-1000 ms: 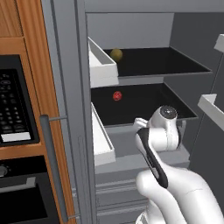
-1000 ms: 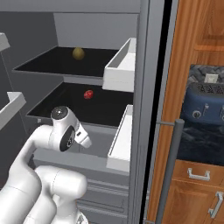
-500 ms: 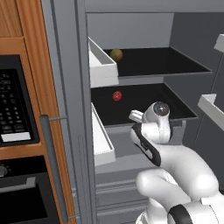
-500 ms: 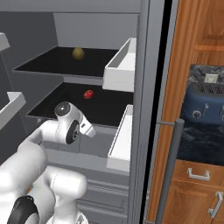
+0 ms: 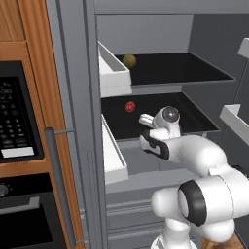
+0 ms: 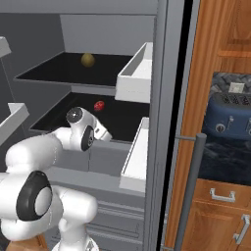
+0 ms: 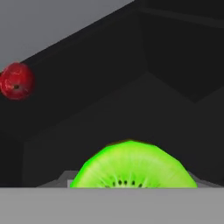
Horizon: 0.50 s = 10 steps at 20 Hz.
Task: Place the kiwi in the correct fridge rack based on whether it is a fruit or vegetable. Finally, close the fridge door.
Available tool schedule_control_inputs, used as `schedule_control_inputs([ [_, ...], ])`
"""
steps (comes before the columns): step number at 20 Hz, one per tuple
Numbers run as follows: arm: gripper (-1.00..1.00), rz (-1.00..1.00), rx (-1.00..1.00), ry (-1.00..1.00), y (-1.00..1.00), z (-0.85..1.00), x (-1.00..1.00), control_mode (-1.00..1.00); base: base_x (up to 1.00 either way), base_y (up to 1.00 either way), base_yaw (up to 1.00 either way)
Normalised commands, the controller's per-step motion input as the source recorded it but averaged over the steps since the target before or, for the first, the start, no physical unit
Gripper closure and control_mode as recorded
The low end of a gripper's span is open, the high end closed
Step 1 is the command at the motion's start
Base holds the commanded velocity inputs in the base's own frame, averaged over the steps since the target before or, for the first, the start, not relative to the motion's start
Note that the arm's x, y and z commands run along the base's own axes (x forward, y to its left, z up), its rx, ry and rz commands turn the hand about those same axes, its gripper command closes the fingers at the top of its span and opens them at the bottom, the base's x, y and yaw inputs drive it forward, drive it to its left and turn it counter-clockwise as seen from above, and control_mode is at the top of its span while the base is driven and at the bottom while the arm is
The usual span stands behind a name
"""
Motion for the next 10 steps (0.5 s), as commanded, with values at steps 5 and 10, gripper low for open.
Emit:
schedule_control_inputs([
  [5, 1.00, 0.03, 0.00, 0.01, -0.01, 0.00, 0.93, -1.00, 0.00, 0.00, 0.00],
  [10, 1.00, 0.00, -0.02, 0.00, -0.05, -0.50, 0.65, -1.00, 0.00, 0.00, 0.00],
])
